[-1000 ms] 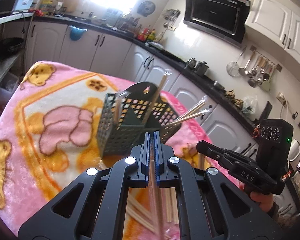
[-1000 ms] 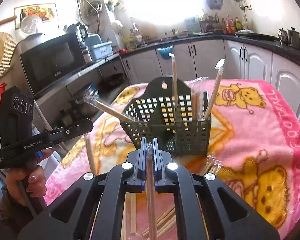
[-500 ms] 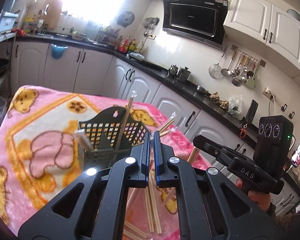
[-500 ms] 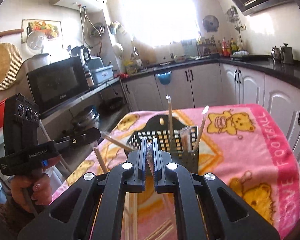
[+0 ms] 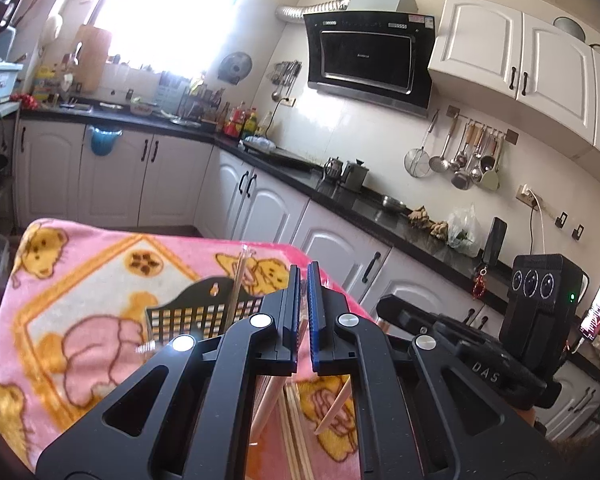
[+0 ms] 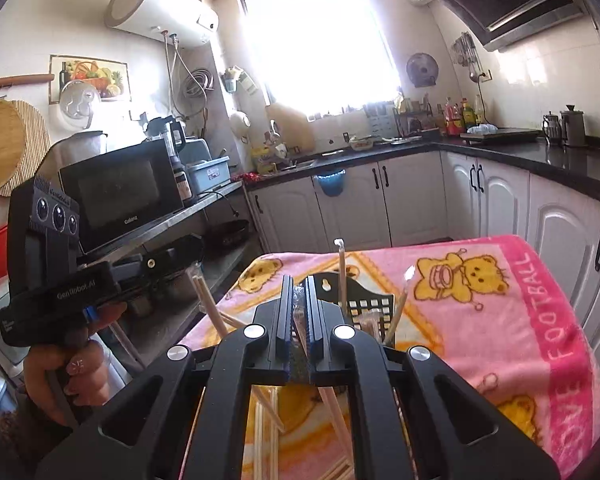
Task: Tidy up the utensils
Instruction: 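Lift both held chopsticks and carry them above the green caddy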
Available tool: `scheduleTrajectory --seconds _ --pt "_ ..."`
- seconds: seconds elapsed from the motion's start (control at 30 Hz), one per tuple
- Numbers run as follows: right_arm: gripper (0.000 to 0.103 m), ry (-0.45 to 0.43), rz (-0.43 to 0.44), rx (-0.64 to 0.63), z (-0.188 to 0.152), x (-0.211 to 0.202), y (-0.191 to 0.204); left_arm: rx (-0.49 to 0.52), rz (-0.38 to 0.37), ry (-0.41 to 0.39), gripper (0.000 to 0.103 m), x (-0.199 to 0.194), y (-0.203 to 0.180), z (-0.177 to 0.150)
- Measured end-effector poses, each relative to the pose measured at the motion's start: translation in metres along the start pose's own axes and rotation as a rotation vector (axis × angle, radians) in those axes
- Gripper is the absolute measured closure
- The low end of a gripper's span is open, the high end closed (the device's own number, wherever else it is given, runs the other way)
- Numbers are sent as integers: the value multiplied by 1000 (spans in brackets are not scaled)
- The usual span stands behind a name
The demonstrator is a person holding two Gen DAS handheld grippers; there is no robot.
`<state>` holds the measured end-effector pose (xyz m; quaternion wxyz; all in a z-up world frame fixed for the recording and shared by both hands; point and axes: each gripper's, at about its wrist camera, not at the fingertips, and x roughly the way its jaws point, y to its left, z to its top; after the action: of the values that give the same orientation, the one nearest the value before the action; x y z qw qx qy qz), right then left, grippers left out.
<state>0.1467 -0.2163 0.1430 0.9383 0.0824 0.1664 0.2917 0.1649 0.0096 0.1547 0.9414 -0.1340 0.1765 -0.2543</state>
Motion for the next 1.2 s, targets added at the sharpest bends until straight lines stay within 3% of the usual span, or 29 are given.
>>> scheduleTrajectory --seconds 0.8,1.2 --pt "97 -133 50 -33 59 22 26 54 64 -184 101 -8 -1 78" --pt "97 -207 40 -19 91 41 20 11 126 -236 101 0 20 91"
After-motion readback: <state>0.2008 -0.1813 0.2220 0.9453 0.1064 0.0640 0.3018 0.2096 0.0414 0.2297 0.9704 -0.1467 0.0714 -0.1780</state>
